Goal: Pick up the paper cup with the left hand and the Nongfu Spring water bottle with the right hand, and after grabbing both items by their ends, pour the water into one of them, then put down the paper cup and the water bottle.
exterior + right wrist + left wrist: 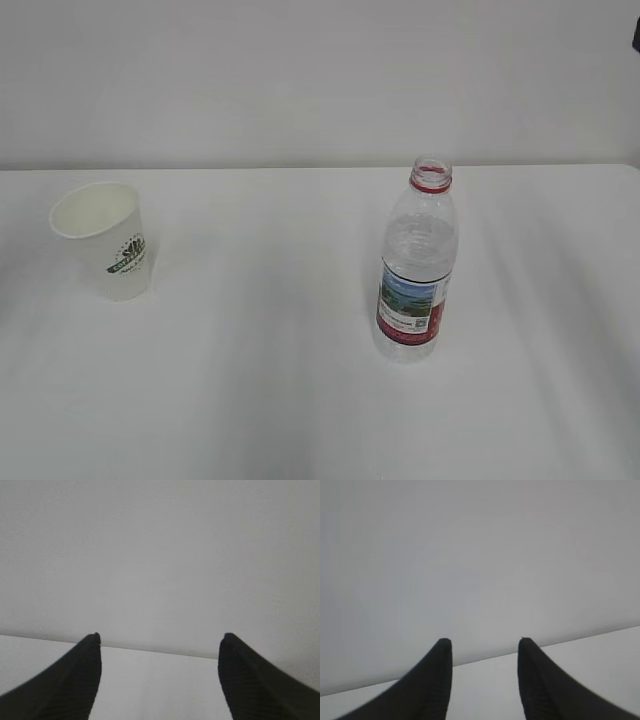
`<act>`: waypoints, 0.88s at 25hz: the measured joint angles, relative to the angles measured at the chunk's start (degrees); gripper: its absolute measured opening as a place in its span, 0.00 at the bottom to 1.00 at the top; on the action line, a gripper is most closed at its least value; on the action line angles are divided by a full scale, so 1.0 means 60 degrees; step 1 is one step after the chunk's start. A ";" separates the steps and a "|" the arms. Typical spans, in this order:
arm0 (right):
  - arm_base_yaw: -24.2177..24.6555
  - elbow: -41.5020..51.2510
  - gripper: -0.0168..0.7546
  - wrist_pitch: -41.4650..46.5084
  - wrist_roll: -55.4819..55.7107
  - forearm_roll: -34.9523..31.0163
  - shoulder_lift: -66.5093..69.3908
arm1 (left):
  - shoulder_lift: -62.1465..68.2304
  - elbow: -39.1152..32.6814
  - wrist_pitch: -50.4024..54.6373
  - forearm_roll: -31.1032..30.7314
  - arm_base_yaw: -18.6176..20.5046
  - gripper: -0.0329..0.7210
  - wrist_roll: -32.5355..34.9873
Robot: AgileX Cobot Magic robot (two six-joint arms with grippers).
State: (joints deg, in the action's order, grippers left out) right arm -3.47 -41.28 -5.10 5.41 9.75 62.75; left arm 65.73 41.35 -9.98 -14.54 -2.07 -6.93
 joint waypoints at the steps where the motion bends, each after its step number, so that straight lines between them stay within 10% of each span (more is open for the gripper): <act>1: 0.0000 0.0000 0.73 0.0000 0.0000 0.0000 0.0077 | 0.0068 -0.0161 -0.0285 -0.0051 0.0000 0.47 0.0000; 22: 0.0000 0.2507 0.73 -0.3500 0.0000 0.0001 0.0327 | 0.0312 -0.2711 -0.2742 -0.0093 0.0000 0.47 0.0000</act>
State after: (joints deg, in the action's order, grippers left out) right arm -3.47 -26.23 -26.10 5.41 9.76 64.71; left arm 67.61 25.08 -26.43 -15.10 -2.07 -6.93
